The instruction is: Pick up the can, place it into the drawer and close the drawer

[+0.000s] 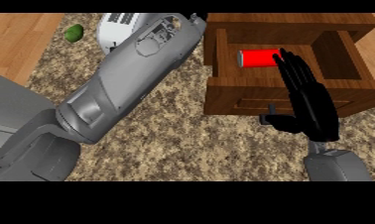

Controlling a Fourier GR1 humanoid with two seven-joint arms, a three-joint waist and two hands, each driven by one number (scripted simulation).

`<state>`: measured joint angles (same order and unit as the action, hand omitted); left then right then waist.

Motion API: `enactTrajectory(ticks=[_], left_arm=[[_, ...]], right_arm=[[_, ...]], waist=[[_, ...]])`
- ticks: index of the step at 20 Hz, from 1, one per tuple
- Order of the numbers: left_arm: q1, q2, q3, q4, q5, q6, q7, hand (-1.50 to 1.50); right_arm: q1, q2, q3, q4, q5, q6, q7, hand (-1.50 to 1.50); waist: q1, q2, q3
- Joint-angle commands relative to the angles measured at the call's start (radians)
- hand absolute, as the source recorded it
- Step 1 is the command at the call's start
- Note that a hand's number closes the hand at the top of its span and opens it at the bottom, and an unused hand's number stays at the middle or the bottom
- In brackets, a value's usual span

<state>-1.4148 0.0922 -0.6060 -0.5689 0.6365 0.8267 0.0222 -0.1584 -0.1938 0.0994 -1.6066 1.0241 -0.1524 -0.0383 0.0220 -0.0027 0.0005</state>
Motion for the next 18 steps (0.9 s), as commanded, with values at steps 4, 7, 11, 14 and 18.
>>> enactTrajectory(ticks=[4,7,11,14,18], left_arm=[[0.123,0.122,-0.038,-0.223,-0.053,0.011,0.100,-1.50],[0.113,0.192,-0.008,-0.225,-0.045,-0.045,0.111,-1.50],[0.153,0.236,-0.027,-0.335,-0.071,-0.012,0.183,-1.50],[0.185,0.272,-0.036,-0.401,-0.071,-0.034,0.214,-1.50],[0.222,0.293,-0.048,-0.452,-0.083,-0.031,0.248,-1.50]], right_arm=[[-0.112,0.053,-0.019,0.236,0.084,-0.107,0.015,-1.50],[-0.157,0.053,-0.069,0.422,0.087,-0.222,-0.053,-1.50],[-0.244,0.053,-0.077,0.478,0.134,-0.214,-0.012,-1.50],[-0.263,0.042,-0.108,0.611,0.159,-0.323,-0.058,-1.50],[-0.390,0.049,-0.160,0.737,0.171,-0.395,-0.043,-1.50]], waist=[[0.024,-0.007,-0.001],[0.035,0.005,0.001],[0.031,-0.002,0.000],[0.046,0.003,0.001],[0.057,0.007,0.001]])
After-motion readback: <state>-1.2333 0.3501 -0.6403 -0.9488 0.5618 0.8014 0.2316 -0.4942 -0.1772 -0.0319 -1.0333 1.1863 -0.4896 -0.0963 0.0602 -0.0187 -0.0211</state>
